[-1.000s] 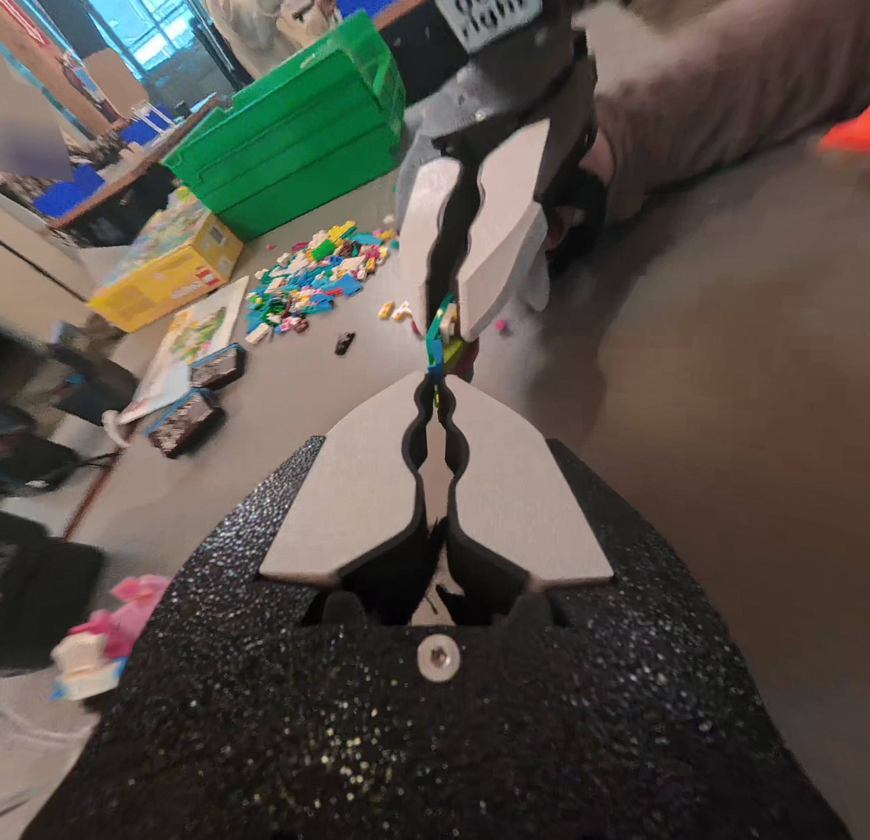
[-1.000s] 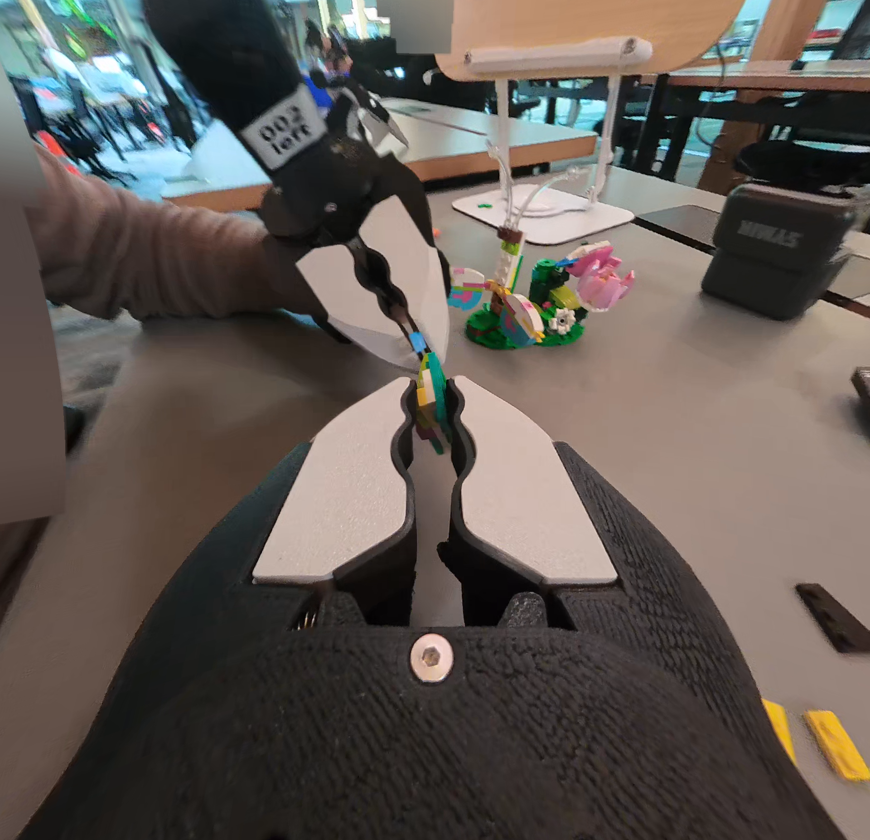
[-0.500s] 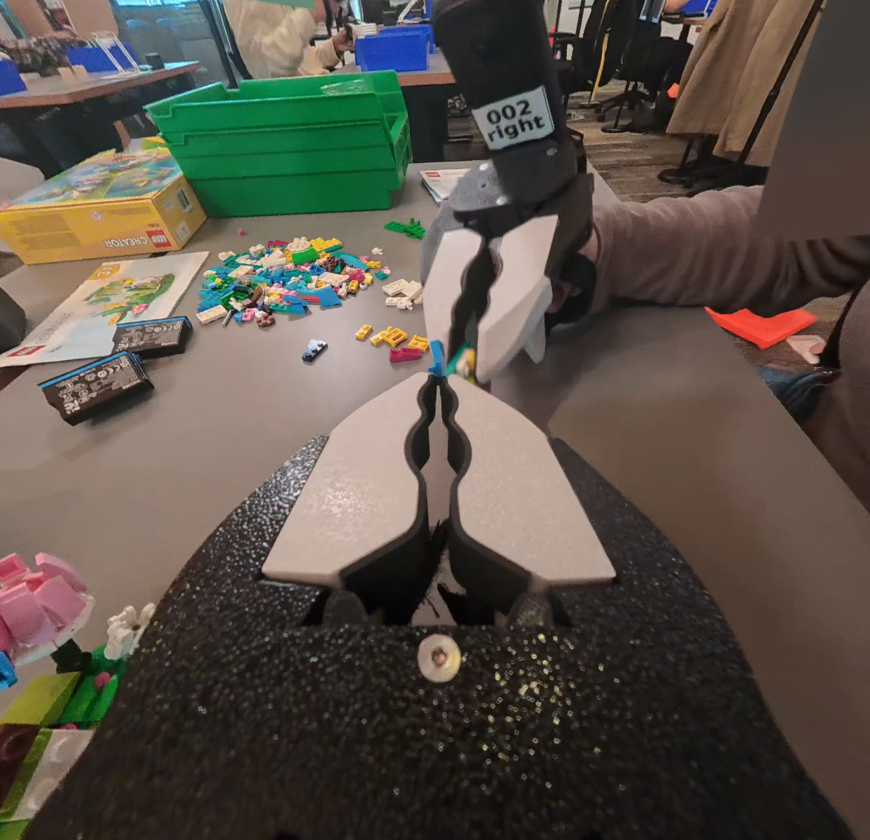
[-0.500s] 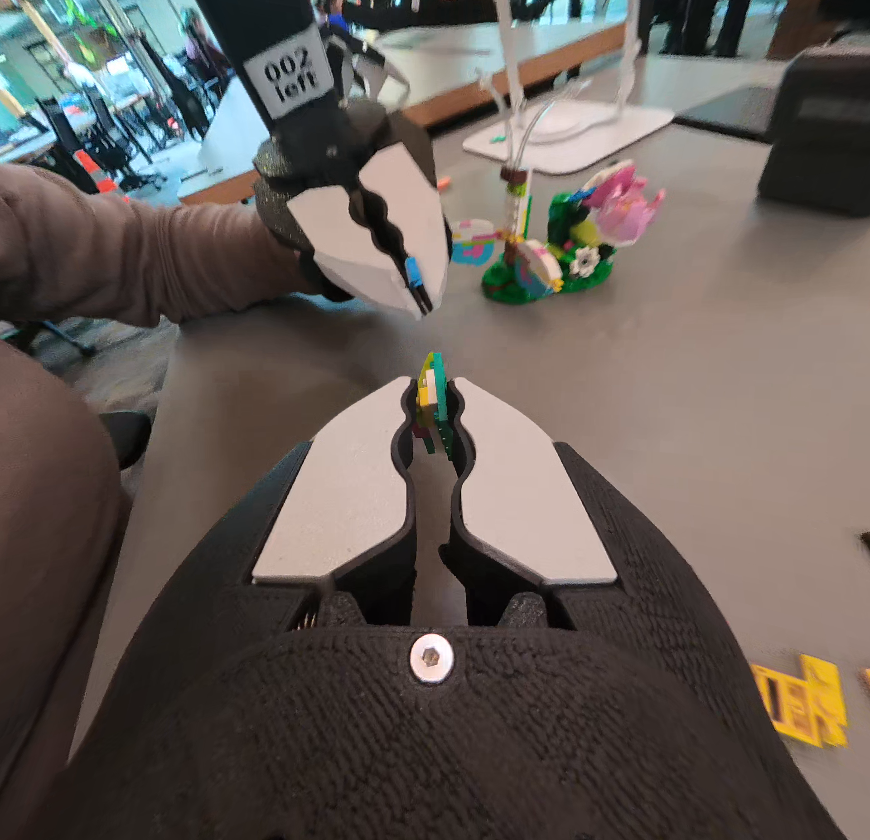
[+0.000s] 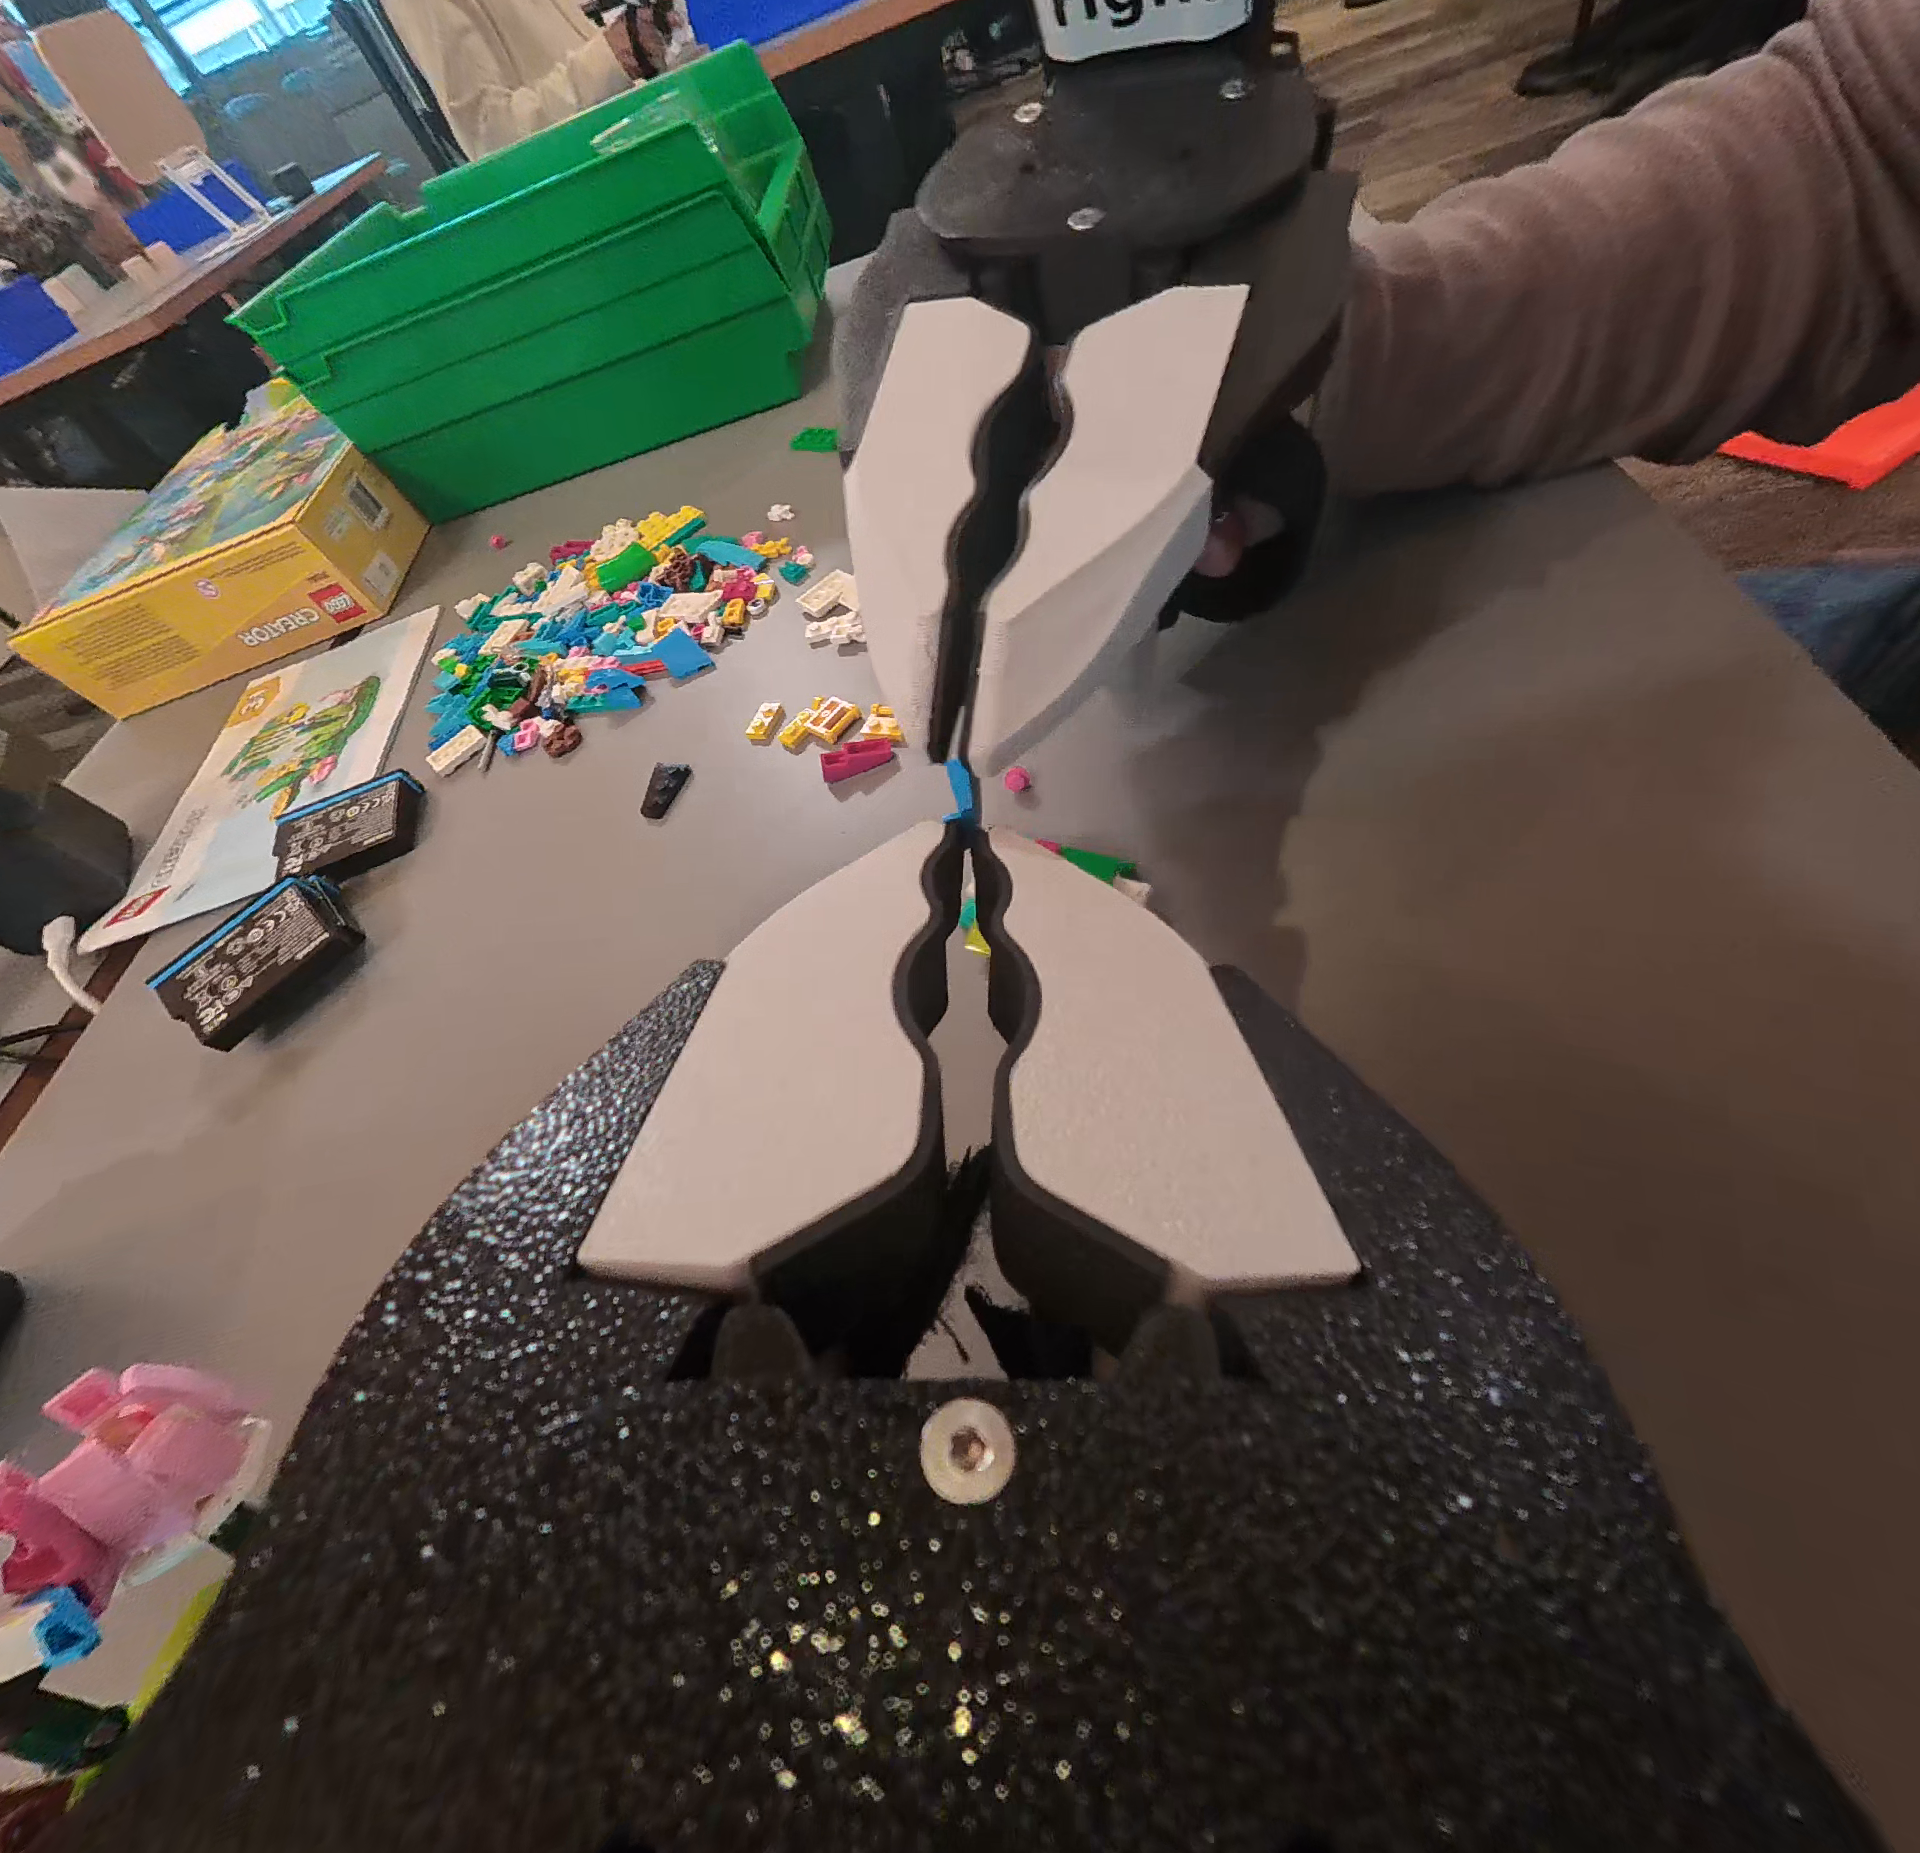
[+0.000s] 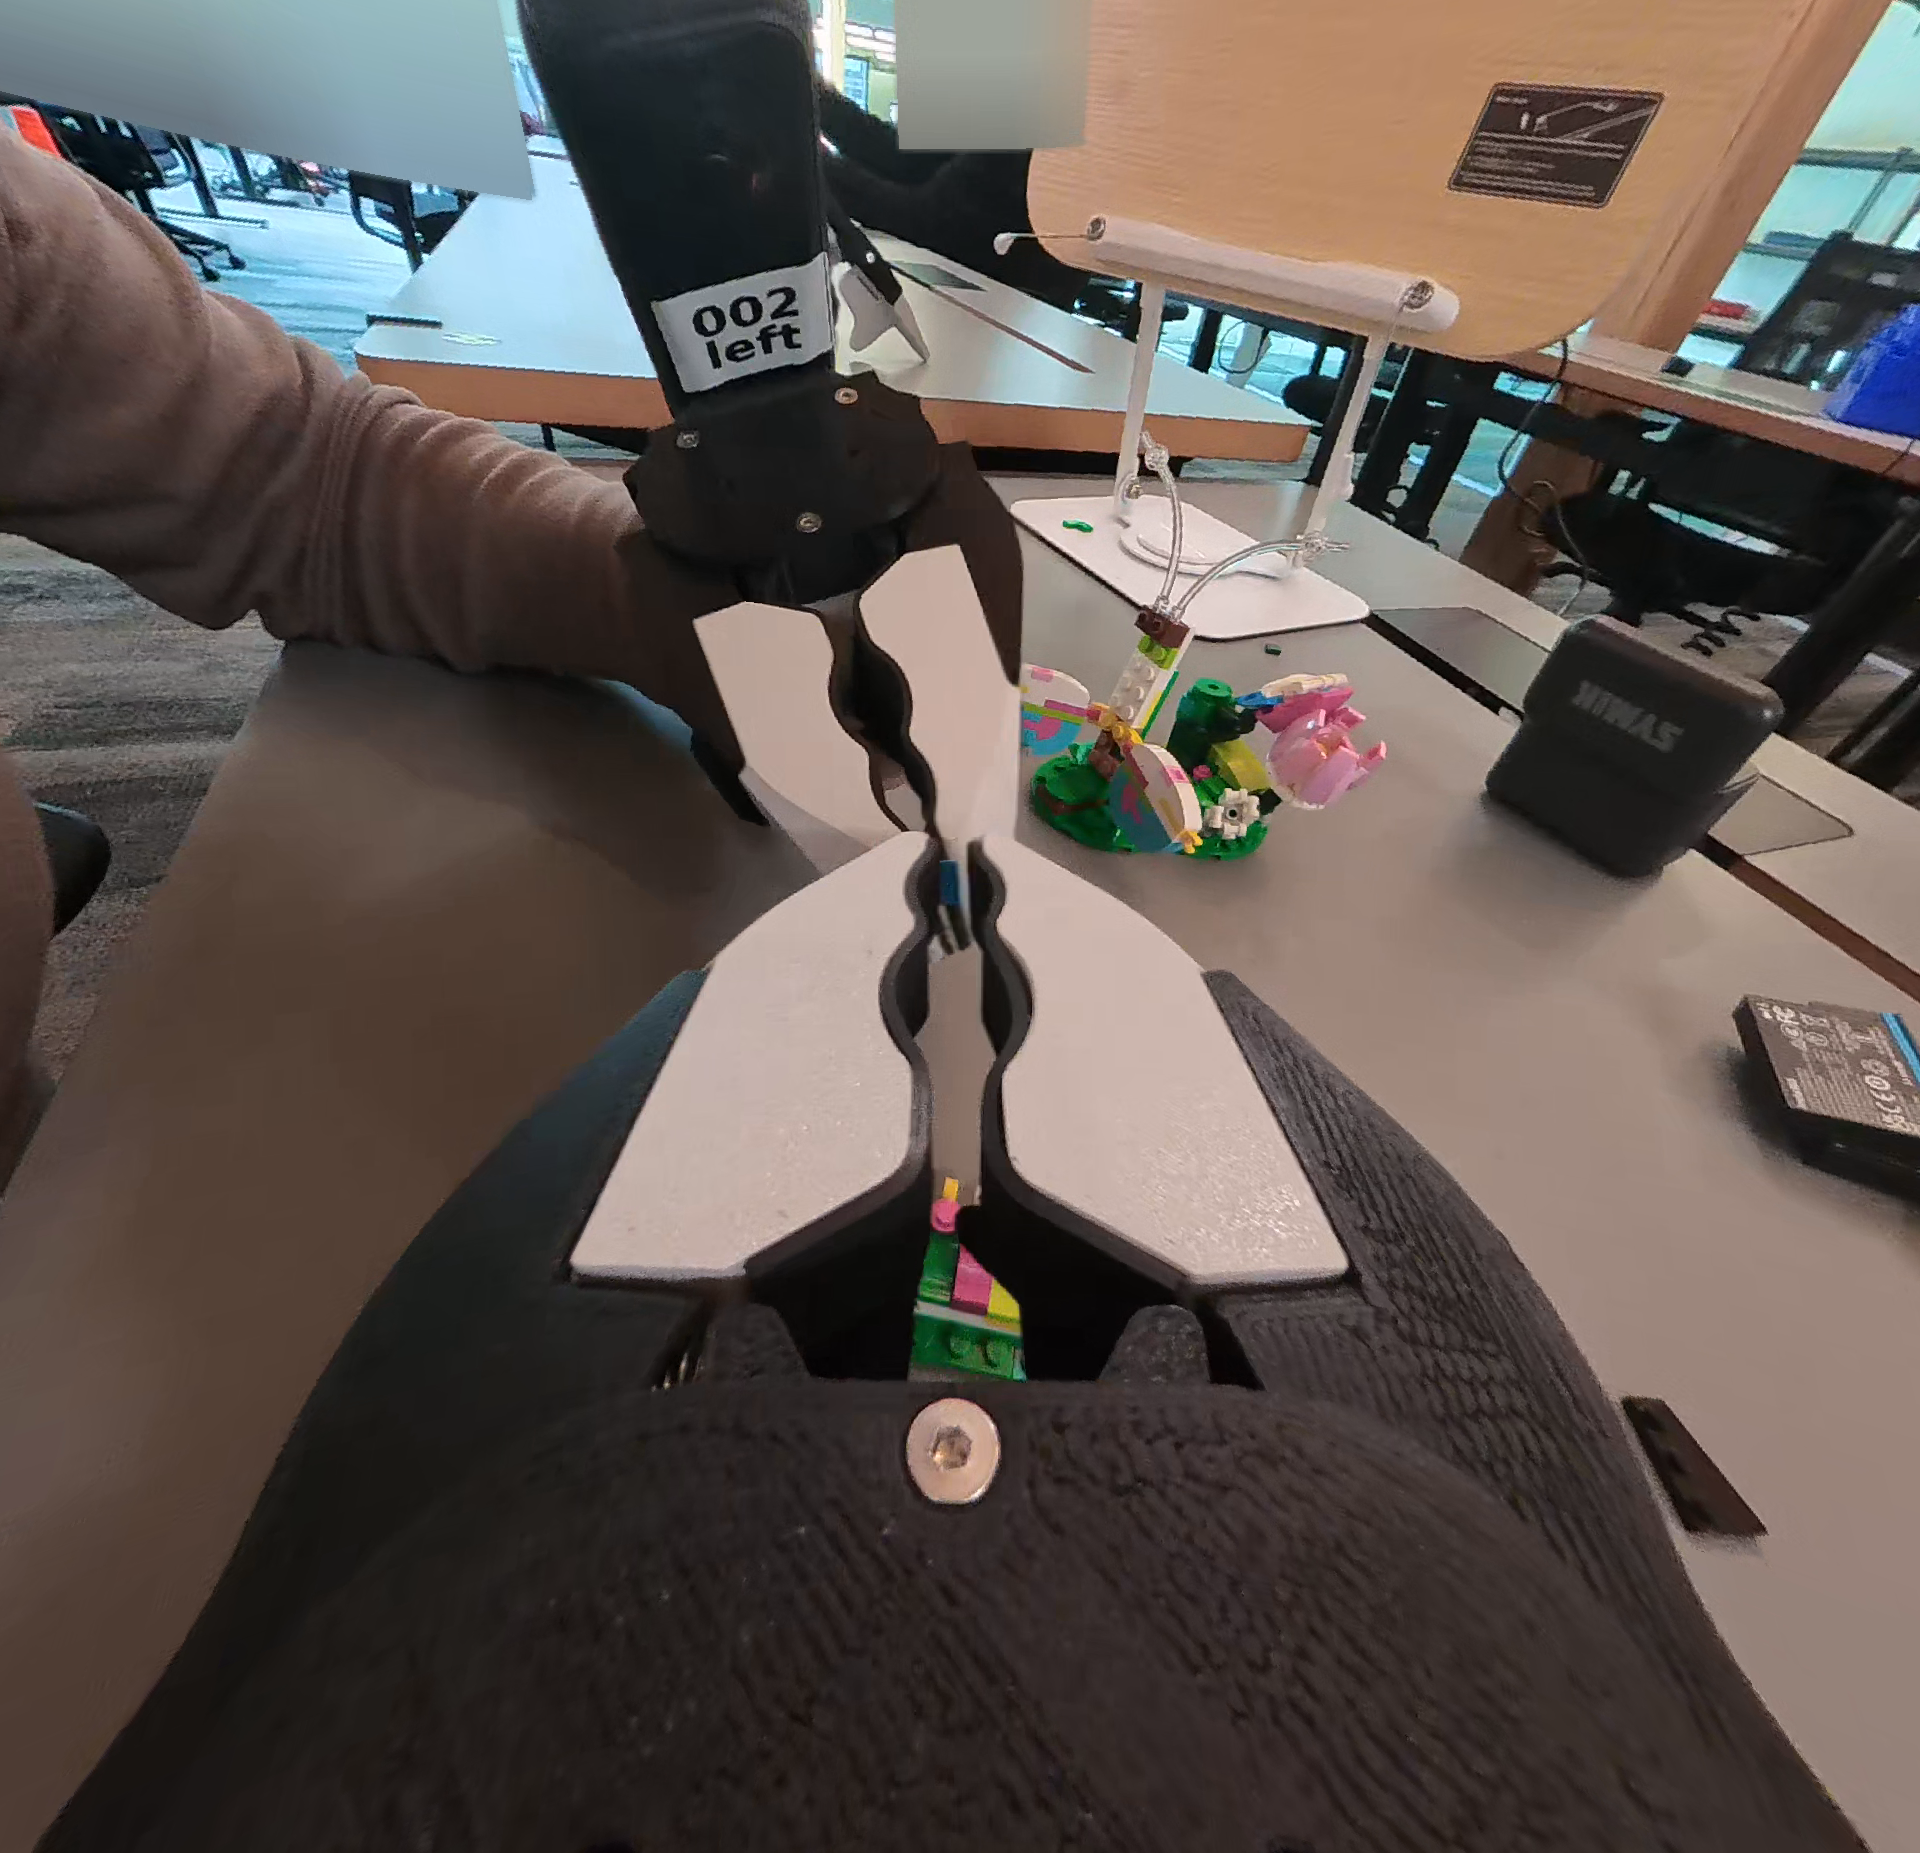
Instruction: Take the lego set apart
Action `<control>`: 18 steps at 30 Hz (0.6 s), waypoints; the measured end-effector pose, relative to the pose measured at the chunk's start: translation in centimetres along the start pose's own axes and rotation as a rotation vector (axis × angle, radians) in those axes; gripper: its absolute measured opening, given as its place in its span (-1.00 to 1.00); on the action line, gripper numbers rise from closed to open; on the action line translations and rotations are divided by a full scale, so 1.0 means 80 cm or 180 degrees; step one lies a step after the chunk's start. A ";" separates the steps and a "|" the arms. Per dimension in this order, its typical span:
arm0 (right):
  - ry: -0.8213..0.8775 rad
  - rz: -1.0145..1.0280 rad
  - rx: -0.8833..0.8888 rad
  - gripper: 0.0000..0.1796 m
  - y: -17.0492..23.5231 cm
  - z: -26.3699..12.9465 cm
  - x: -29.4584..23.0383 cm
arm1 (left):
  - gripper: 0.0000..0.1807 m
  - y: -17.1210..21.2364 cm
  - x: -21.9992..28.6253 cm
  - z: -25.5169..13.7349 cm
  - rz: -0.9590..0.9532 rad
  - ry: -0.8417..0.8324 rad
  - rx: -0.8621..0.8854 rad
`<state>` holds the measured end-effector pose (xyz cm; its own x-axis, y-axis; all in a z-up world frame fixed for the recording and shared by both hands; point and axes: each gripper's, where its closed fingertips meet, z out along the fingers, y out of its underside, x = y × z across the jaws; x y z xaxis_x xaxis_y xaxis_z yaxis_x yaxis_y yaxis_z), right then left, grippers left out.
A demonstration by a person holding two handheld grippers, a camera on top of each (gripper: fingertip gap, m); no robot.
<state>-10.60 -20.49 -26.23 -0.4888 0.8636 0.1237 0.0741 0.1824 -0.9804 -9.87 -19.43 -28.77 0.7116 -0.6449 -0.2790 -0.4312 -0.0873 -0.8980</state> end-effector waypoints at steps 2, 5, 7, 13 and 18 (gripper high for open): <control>0.0036 -0.0020 -0.0011 -0.86 -0.001 -0.001 0.001 | -0.98 -0.004 0.003 0.000 -0.0024 0.0057 0.0030; -0.0111 -0.0064 -0.0072 -0.97 0.002 -0.001 -0.009 | -0.98 -0.009 0.007 -0.001 0.0019 0.0076 0.0053; -0.0139 -0.0131 -0.0111 -0.98 0.003 -0.001 -0.011 | -0.98 -0.008 0.009 0.001 0.0034 0.0050 0.0028; 0.0394 -0.0248 -0.0144 -0.98 -0.016 -0.045 0.026 | -0.79 -0.004 -0.001 0.005 -0.0089 -0.0148 0.0007; 0.1607 0.0008 -0.0951 -0.98 0.039 -0.202 0.099 | -0.67 -0.011 -0.001 0.003 -0.0186 -0.0095 0.0184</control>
<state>-0.20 -5.50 -25.80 -0.0192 0.9678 0.2509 0.3525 0.2414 -0.9042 -9.42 -19.10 -28.01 0.7511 -0.6171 -0.2347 -0.3563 -0.0797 -0.9310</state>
